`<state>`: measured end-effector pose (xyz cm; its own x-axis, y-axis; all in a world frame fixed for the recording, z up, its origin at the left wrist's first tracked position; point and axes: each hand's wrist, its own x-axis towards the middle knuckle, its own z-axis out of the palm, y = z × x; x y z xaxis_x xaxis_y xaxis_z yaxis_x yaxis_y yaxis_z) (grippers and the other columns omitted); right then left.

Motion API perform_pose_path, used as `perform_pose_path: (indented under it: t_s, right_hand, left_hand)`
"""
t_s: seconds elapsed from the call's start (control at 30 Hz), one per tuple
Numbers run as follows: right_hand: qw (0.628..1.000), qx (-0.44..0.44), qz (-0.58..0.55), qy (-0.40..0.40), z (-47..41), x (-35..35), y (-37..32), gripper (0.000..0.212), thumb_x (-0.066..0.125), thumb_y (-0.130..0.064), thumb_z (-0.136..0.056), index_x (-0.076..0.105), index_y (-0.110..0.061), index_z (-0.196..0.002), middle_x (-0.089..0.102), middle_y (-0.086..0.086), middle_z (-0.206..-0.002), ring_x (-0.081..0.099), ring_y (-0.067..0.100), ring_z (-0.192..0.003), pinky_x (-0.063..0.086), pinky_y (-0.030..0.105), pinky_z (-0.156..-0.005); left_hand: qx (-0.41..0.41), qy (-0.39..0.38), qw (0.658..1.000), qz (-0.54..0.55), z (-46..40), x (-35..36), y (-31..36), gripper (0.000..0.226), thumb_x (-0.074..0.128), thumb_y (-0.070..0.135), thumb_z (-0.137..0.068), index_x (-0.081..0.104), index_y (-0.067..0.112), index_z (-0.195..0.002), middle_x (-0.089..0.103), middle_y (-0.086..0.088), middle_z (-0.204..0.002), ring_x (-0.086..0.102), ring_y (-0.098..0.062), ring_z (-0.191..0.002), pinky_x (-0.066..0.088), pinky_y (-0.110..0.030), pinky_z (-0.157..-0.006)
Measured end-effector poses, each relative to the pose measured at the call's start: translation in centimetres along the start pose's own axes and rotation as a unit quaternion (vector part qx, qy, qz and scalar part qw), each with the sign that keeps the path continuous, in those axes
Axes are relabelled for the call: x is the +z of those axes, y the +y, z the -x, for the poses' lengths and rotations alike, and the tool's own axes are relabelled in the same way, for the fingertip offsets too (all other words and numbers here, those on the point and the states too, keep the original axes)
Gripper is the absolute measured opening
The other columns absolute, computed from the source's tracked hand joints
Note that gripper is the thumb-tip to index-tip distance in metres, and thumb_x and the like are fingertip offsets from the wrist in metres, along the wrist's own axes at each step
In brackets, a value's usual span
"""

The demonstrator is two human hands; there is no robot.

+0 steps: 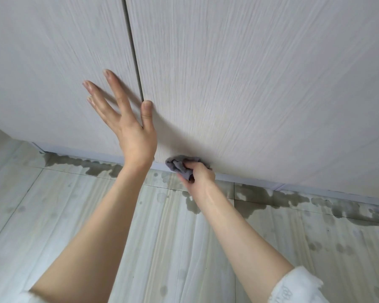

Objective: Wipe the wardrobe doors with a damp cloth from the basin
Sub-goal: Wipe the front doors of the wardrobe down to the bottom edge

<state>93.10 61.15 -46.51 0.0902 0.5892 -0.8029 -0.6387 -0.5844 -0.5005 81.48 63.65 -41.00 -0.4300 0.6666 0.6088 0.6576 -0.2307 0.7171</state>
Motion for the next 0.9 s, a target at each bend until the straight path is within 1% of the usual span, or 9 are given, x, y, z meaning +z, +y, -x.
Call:
perform_pose_path:
  t_s: [0.07, 0.13, 0.23, 0.3, 0.4, 0.5, 0.67, 0.77, 0.9]
  right_hand:
    - [1.000, 0.017, -0.021, -0.008, -0.5, -0.5, 0.9, 0.018, 0.047, 0.004, -0.091, 0.047, -0.009, -0.078, 0.059, 0.008, -0.105, 0.057, 0.027, -0.109, 0.048, 0.030, -0.093]
    - [0.998, 0.026, -0.051, 0.001, -0.6, -0.7, 1.4, 0.008, 0.049, 0.004, -0.090, 0.052, -0.003, -0.087, 0.059, 0.011, -0.108, 0.057, 0.026, -0.106, 0.048, 0.030, -0.095]
    - [0.999, -0.004, -0.023, -0.033, 0.0, 1.6, 1.4, 0.017, 0.062, 0.009, -0.080, 0.058, -0.005, -0.088, 0.067, 0.009, -0.085, 0.066, 0.022, -0.081, 0.058, 0.031, -0.066]
    - [0.998, -0.002, -0.020, -0.052, 0.4, 3.0, 1.5, 0.019, 0.065, 0.010, -0.077, 0.057, -0.007, -0.078, 0.068, 0.009, -0.078, 0.067, 0.021, -0.072, 0.059, 0.032, -0.061]
    - [0.998, 0.014, 0.010, -0.064, 0.3, 3.1, 1.8, 0.017, 0.058, 0.008, -0.085, 0.053, -0.009, -0.084, 0.063, 0.016, -0.115, 0.064, 0.026, -0.098, 0.056, 0.033, -0.079]
    - [0.996, 0.033, 0.027, -0.079, -0.4, 2.1, 2.5, 0.014, 0.049, 0.001, -0.092, 0.048, -0.012, -0.090, 0.046, 0.012, -0.137, 0.051, 0.028, -0.120, 0.053, 0.031, -0.081]
    - [0.993, 0.052, -0.072, -0.074, -0.1, 5.0, 2.9, 0.011, 0.049, 0.004, -0.091, 0.051, -0.007, -0.090, 0.054, 0.011, -0.119, 0.055, 0.027, -0.111, 0.048, 0.035, -0.095]
    - [0.997, 0.039, -0.021, -0.061, -0.4, 5.3, 3.4, 0.022, 0.054, 0.008, -0.087, 0.054, -0.005, -0.104, 0.059, 0.008, -0.095, 0.062, 0.012, -0.075, 0.055, 0.029, -0.078]
    - [0.997, 0.069, -0.008, -0.042, -1.3, 4.4, 4.1, 0.014, 0.050, 0.009, -0.087, 0.051, -0.004, -0.088, 0.057, 0.009, -0.081, 0.056, 0.017, -0.070, 0.052, 0.036, -0.089]
  left_hand:
    - [0.002, -0.004, 1.000, 0.004, 0.1, -0.1, -0.3, 0.068, 0.053, 0.016, -0.094, 0.016, -0.013, -0.142, -0.002, -0.043, -0.145, -0.004, -0.055, -0.137, -0.005, -0.051, -0.114]
    - [0.009, -0.005, 1.000, 0.009, 0.2, -0.2, -0.6, 0.068, 0.055, 0.017, -0.094, 0.016, -0.011, -0.143, -0.002, -0.043, -0.145, -0.004, -0.055, -0.137, -0.004, -0.053, -0.114]
    - [0.022, -0.003, 1.000, 0.004, 0.0, -0.2, -1.2, 0.070, 0.058, 0.016, -0.093, 0.017, -0.011, -0.143, -0.001, -0.044, -0.144, -0.003, -0.056, -0.137, -0.003, -0.054, -0.114]
    - [0.024, 0.002, 1.000, 0.002, 0.0, -0.2, -1.4, 0.070, 0.059, 0.014, -0.091, 0.018, -0.012, -0.142, 0.000, -0.045, -0.143, -0.002, -0.057, -0.136, -0.003, -0.055, -0.114]
    - [0.020, -0.004, 1.000, 0.005, 0.1, -0.2, -1.4, 0.071, 0.059, 0.016, -0.092, 0.018, -0.010, -0.143, -0.002, -0.044, -0.144, -0.004, -0.056, -0.137, -0.004, -0.054, -0.114]
    - [0.019, -0.018, 1.000, 0.016, 0.1, -0.5, -1.6, 0.072, 0.058, 0.020, -0.093, 0.017, -0.008, -0.144, -0.004, -0.042, -0.145, -0.005, -0.053, -0.138, -0.003, -0.057, -0.115]
    - [0.023, -0.014, 1.000, 0.010, 0.2, -0.7, -1.7, 0.071, 0.060, 0.017, -0.091, 0.020, -0.011, -0.142, -0.001, -0.044, -0.144, -0.002, -0.056, -0.137, 0.000, -0.059, -0.114]
    - [0.019, -0.014, 1.000, 0.007, 0.3, -0.7, -1.6, 0.071, 0.060, 0.017, -0.092, 0.020, -0.012, -0.142, -0.001, -0.044, -0.144, -0.002, -0.056, -0.137, 0.001, -0.059, -0.114]
    - [0.023, -0.017, 1.000, 0.005, 0.4, -0.7, -1.7, 0.071, 0.059, 0.018, -0.092, 0.019, -0.011, -0.142, -0.001, -0.043, -0.145, -0.002, -0.054, -0.138, 0.000, -0.057, -0.115]
